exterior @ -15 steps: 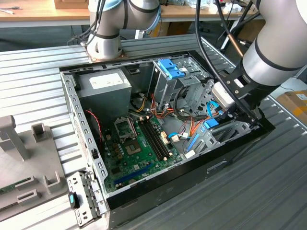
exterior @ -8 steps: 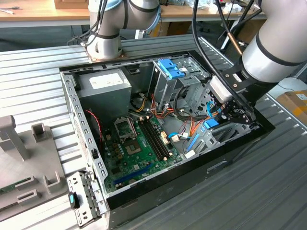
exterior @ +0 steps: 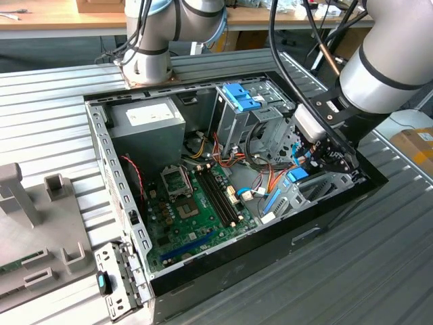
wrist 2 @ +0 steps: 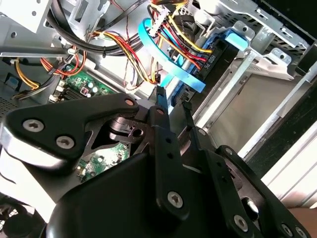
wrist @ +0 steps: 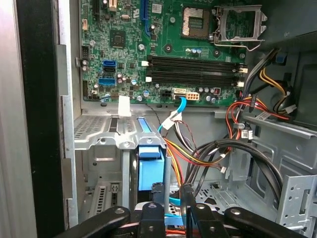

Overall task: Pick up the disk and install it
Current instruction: 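Insert the second disk wire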

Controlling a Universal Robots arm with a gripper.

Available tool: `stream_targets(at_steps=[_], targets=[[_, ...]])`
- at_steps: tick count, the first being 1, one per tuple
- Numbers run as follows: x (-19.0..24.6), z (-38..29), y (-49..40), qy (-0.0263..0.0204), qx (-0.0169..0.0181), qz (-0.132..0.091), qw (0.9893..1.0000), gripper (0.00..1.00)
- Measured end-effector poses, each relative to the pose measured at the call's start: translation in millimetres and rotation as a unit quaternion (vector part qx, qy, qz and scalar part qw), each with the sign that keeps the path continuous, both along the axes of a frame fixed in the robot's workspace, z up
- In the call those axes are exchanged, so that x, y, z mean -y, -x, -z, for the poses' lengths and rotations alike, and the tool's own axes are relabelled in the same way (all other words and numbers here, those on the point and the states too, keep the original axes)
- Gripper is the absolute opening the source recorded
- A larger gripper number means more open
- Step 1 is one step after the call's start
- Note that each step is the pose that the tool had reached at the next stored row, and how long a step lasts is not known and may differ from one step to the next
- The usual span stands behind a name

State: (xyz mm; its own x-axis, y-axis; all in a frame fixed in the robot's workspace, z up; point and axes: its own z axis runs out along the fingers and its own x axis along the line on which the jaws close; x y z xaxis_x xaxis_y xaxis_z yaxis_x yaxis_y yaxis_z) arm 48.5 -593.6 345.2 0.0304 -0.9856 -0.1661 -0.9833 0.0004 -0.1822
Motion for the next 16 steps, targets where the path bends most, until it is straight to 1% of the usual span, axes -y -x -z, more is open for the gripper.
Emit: stream_targets(at_steps=[1, 3, 4, 5, 6, 7, 8, 16], targets=[[-0.2, -0.8, -0.7, 0.0002, -0.0033, 0.0, 1.0, 0.27], [-0.3, -5.0, -1.4, 0.0002, -0.0082, 0.002, 1.0, 0.27], [-0.4, -8.6, -2.4, 0.0002, -0.0127, 0.004, 0.9999, 0.27], [-0.4, -10.3, -4.6, 0.0001, -0.0197, 0.004, 0.9998, 0.27], [-0.7, -10.5, -6.3, 0.0001, -0.0234, 0.004, 0.9997, 0.27], [-1.2, -10.6, -9.4, 0.0003, -0.0285, 0.004, 0.9996, 0.27], [-1.9, -10.7, -11.7, 0.0003, -0.0321, 0.004, 0.9995, 0.27], [-1.9, -10.7, -11.9, 0.0003, -0.0321, 0.004, 0.9995, 0.27]])
